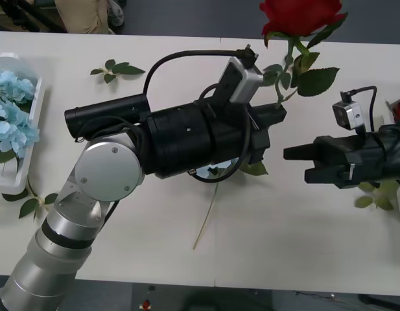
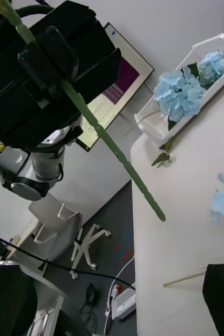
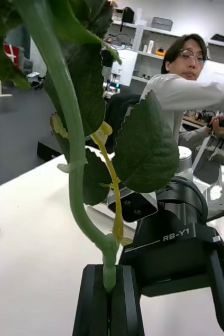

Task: Put the red flowers into the right box and the blue flowers into the left box

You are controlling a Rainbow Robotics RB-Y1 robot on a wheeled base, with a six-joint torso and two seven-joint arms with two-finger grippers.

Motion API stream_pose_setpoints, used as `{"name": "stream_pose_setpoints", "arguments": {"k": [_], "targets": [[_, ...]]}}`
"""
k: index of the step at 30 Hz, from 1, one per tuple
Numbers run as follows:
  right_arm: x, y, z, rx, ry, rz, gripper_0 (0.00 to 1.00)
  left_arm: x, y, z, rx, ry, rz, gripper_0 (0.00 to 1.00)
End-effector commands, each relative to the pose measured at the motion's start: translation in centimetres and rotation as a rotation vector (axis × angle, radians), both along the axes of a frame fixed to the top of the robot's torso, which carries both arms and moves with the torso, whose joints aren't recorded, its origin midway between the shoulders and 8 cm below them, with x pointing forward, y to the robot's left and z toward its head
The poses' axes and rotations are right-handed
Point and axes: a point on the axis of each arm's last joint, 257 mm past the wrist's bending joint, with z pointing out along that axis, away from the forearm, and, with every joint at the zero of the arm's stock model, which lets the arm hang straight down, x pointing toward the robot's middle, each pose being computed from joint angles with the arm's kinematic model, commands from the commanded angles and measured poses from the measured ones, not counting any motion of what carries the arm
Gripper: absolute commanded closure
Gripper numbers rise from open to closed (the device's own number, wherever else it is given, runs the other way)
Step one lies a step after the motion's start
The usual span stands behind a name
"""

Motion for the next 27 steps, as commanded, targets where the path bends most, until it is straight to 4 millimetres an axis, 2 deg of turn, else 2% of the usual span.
{"name": "stream_pose_setpoints", "arguments": {"k": [1,13,19,27], "targets": [[-0.3,2.2,0.8,0.027,-0.069,0.039,0.0,0.3,0.5,1.2,0.012,-0.079,0.014,1.0],[0.1,6.7,0.8,0.08,-0.094,0.045,0.0,0.5,0.6,1.2,0.013,-0.091,0.02,1.0],[0.6,8.5,1.4,0.123,-0.094,0.037,0.0,0.5,0.6,1.3,0.011,-0.095,0.021,1.0],[1.4,9.9,2.2,0.158,-0.099,0.01,0.0,0.7,0.7,1.4,0.008,-0.097,0.027,1.0]]}}
